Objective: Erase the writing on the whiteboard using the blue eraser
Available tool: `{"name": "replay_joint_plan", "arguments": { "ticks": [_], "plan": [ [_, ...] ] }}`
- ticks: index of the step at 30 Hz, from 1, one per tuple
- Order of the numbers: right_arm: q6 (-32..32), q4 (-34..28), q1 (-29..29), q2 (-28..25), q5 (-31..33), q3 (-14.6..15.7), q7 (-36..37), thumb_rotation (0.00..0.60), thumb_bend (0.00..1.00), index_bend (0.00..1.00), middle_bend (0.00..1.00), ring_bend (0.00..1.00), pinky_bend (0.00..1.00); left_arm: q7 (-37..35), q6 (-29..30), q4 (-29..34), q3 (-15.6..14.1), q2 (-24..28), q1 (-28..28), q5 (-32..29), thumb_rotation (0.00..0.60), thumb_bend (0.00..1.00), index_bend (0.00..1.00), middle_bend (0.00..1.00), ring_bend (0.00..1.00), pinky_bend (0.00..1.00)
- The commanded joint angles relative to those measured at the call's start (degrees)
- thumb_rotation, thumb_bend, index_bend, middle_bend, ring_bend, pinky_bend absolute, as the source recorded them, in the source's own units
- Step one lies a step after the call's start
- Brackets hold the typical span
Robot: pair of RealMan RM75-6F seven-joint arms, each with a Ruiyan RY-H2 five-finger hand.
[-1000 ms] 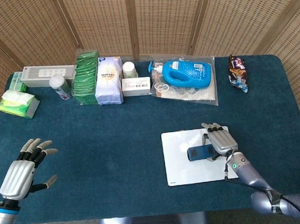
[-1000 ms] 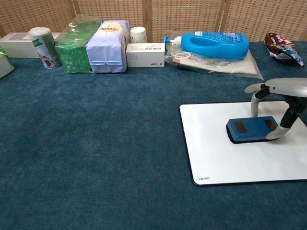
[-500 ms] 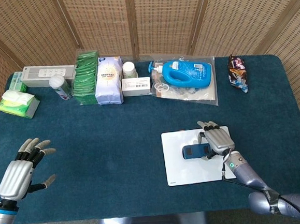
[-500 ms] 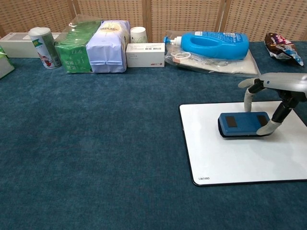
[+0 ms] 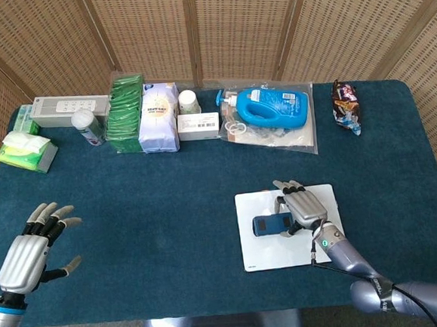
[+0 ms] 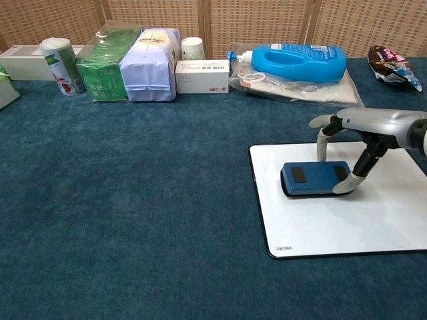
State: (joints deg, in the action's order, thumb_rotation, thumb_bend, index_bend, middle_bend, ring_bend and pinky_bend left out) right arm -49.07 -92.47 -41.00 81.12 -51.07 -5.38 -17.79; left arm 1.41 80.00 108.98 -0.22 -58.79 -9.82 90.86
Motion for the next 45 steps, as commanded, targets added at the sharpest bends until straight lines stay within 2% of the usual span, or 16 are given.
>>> {"name": "replay_joint_plan", "arguments": {
  "ticks": [1,25,38,45],
  "plan": [
    [-0.2,0.1,0.0,0.0,-0.1,0.0,0.0,0.6,0.15,0.55,0.05,0.0,0.0,0.0,0.2,0.1,0.0,0.1,0.1,0.1,0.6,0.29,0.26,0.17,0.01,0.0],
    [0.1,3.3,2.4,-0.7,-1.1,1.1,3.4,0.6,0.15,0.56,0.05,0.0,0.0,0.3,1.2,0.7,-0.3,0.7,0.6,0.9,0.6,0.29,0.26,0.17,0.01,0.0],
    [-2.3,2.1,5.8,-6.5,-1.8,1.5,5.3,0.6,0.15,0.56,0.05,0.0,0.0,1.4,0.3,1.3,-0.1,0.2,0.0,1.0,0.6,0.29,0.26,0.17,0.01,0.0],
    [-2.3,0.4,5.4,-7.8,-2.2,0.4,5.0,0.6,0.15,0.56,0.05,0.0,0.0,1.3,0.4,1.2,-0.2,0.0,0.0,1.1,0.6,0.29,0.26,0.17,0.01,0.0]
  ]
}}
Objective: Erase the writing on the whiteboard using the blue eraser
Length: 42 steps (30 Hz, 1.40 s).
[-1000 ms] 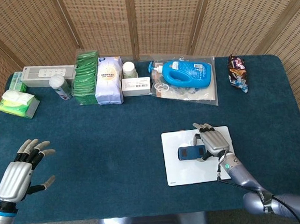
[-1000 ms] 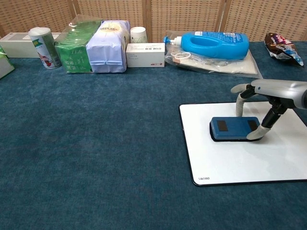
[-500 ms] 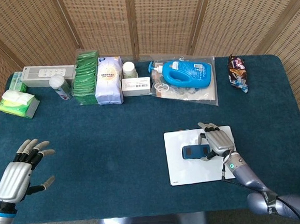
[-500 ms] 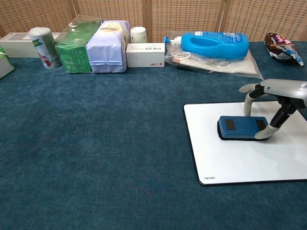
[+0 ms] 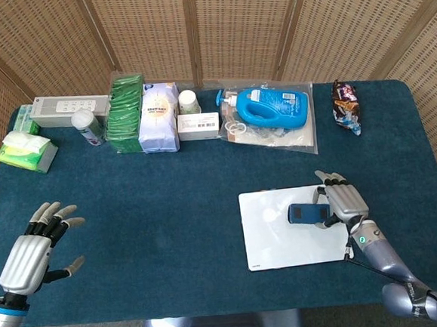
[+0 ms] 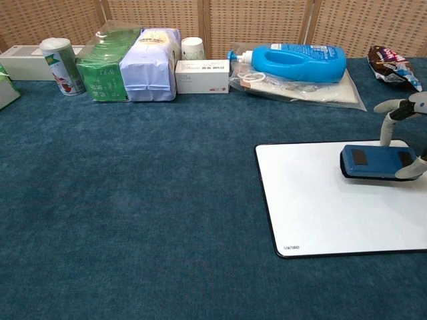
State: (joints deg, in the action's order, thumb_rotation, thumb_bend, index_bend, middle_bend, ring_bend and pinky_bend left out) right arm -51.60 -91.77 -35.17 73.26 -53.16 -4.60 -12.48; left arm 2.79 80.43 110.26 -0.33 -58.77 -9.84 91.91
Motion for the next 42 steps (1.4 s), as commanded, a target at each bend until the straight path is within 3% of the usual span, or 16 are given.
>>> {"name": "replay_joint_plan", "arguments": {
  "ticks": [1,9,16,42],
  "plan": [
    [0.6,-0.4,-0.8,0.3,-0.1,-0.6,-0.7,0.6,0.15,0.56,0.05,0.0,0.0,-0.1,0.1,-0.1,-0.1,0.0,0.1,0.0,0.6,0.29,0.26,0.17,0.01,0.0],
    [2.8,0.9,-3.2,3.7,0.9,-1.4,-2.2,0.6,0.15,0.56,0.05,0.0,0.0,-0.7,0.6,-0.5,-0.4,0.4,0.6,0.0,0.6,0.29,0.26,0.17,0.01,0.0],
    [4.0,2.6,-3.4,5.8,1.7,-0.2,-2.8,0.6,0.15,0.56,0.05,0.0,0.0,-0.8,0.9,-0.4,-0.6,0.9,0.8,0.4,0.6,0.29,0.26,0.17,0.01,0.0],
    [0.5,-0.1,1.2,0.0,2.6,2.2,-2.2,0.6,0.15,0.56,0.05,0.0,0.0,-0.3,-0.2,-0.1,-0.3,0.0,-0.3,1.2,0.6,0.29,0.26,0.17,0.01,0.0]
  ]
}}
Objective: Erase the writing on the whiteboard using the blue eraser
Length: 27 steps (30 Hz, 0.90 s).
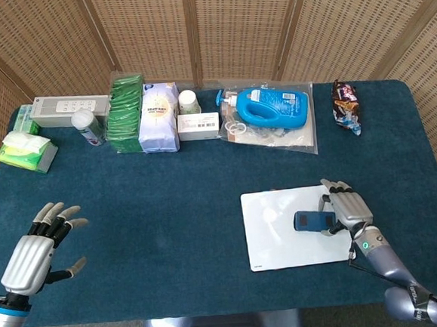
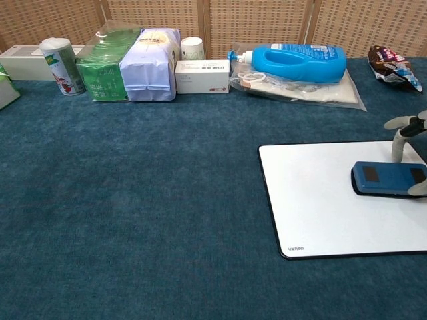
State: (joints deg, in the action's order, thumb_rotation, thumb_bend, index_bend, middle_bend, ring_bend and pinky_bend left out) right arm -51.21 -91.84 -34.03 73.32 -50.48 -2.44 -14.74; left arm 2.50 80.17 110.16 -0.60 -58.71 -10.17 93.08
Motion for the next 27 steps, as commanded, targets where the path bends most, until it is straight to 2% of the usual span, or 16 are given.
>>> {"name": "replay_joint_plan", "arguments": {
  "ticks": [1,27],
  "plan": [
    [0.1,-0.1,0.1,0.0,-0.2,0.0,0.1,0.6,0.15,0.56,0.05,0.0,0.0,0.0,0.0,0.0,0.0,0.0,0.0,0.1,0.6,0.29,0.26,0.17,0.01,0.0],
    [2.1,0.4,-4.0,4.7,1.7,-1.7,-4.7,0.6,0.15,0.56,0.05,0.0,0.0,-3.1,1.8,-2.2,-0.7,0.4,1.4,0.3,0.6,0.29,0.26,0.17,0.01,0.0]
  ]
}}
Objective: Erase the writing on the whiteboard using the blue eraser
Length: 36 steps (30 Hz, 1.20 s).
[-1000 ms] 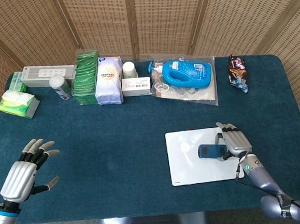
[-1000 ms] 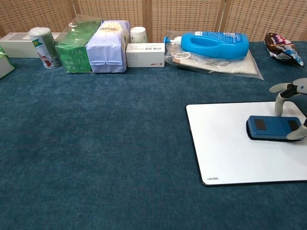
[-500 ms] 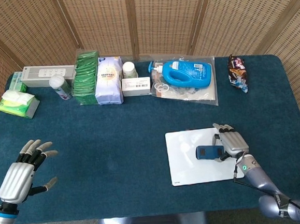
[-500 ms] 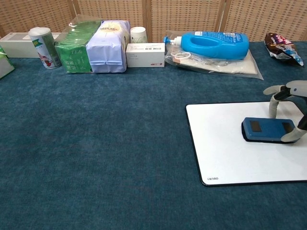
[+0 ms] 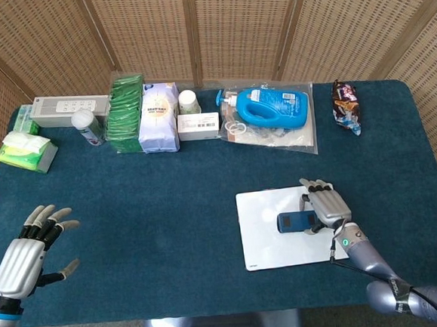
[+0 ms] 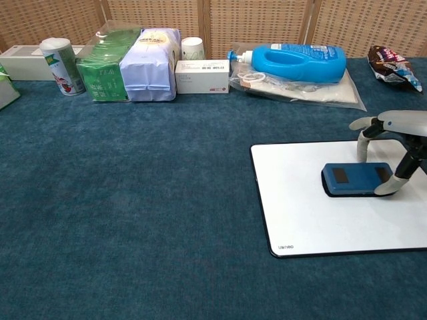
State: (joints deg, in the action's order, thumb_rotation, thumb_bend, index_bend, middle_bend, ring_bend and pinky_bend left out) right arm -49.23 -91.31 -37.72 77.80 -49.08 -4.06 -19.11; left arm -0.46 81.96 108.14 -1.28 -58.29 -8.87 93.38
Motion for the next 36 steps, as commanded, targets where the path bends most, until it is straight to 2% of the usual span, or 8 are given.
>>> {"name": "replay_joint_plan", "arguments": {
  "ticks": [1,16,36],
  "plan": [
    [0.2,-0.2,-0.5,0.5,0.4,-0.2,-0.6,0.6,0.15,0.56,0.05,0.0,0.0,-0.3,0.1,-0.3,0.0,-0.1,0.1,-0.1,0.6,0.29,0.26,0.17,0.01,0.0],
    [1.5,-1.0,-5.6,3.9,3.3,-1.8,-5.0,0.6,0.15,0.56,0.05,0.0,0.0,-1.7,0.4,-1.5,-0.2,-0.2,0.5,-0.3,0.6,0.29,0.26,0.17,0.01,0.0],
    [1.0,-1.3,-7.9,4.8,5.2,-1.5,-5.7,0.6,0.15,0.56,0.05,0.0,0.0,-1.3,1.0,-1.1,-0.4,0.0,0.9,0.2,0.6,0.29,0.26,0.17,0.01,0.0]
  ]
}}
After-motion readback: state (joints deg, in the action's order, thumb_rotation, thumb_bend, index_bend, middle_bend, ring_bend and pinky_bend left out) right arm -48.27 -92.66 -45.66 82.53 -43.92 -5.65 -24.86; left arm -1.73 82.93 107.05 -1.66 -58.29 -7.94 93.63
